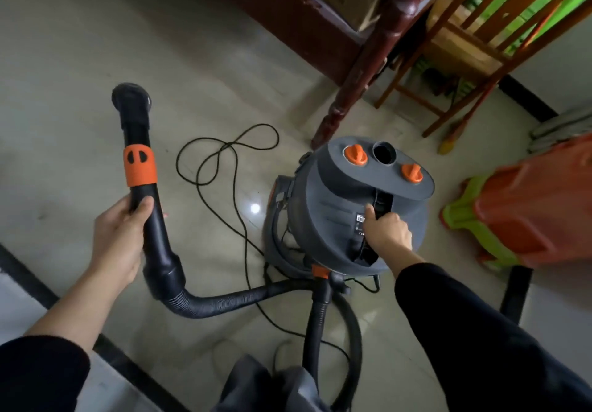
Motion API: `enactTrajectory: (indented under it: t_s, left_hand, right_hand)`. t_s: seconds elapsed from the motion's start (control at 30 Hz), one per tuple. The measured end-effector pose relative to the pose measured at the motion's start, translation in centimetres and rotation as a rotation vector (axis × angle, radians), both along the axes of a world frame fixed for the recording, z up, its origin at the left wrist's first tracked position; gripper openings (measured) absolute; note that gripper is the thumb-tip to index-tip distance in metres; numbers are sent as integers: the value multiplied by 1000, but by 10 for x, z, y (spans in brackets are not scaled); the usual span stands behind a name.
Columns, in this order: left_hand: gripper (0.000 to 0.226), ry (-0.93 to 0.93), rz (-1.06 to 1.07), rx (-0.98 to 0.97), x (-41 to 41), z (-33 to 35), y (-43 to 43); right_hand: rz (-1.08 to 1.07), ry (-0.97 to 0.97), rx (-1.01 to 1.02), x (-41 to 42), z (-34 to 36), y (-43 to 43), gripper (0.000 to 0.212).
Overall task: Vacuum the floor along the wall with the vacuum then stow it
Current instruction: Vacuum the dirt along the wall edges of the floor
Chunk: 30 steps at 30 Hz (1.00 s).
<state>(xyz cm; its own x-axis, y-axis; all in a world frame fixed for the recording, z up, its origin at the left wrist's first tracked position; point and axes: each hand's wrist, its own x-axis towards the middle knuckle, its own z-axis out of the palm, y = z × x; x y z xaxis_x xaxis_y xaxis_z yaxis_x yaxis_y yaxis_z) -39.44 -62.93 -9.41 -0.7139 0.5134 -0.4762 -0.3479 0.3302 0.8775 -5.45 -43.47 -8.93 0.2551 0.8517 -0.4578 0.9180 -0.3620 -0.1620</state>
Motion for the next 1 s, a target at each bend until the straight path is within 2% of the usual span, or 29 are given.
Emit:
enactTrajectory:
  t_s: [0.3,0.47,0.67,0.73,0.83,0.9,1.0]
  left_hand:
    - [19,69,19,-18,-41,-11,-8]
    - [18,54,71,22,-58,-14,0]
    - [18,28,86,2,-71,-27,24]
    - [18,22,80,-5,-73,-29,32]
    - [18,7,79,-6,-77,-29,46]
    - [19,-7,83,3,-83,-28,58]
    - [18,-6,61,4,-97,-31,73]
  right_hand:
    - [-283,212,38,-55,-1,45,74]
    - [-383,321,95,-82,-6,79,67]
    - [-421,328,144,-97,-9,119,64]
    - [-438,294,140,-101,-8,127,65]
    - [-354,74,161,-112,-4,125,66]
    - [-283,-59,185,-128,-3,111,75]
    - [-147,-112,188,-165,-10,86,83]
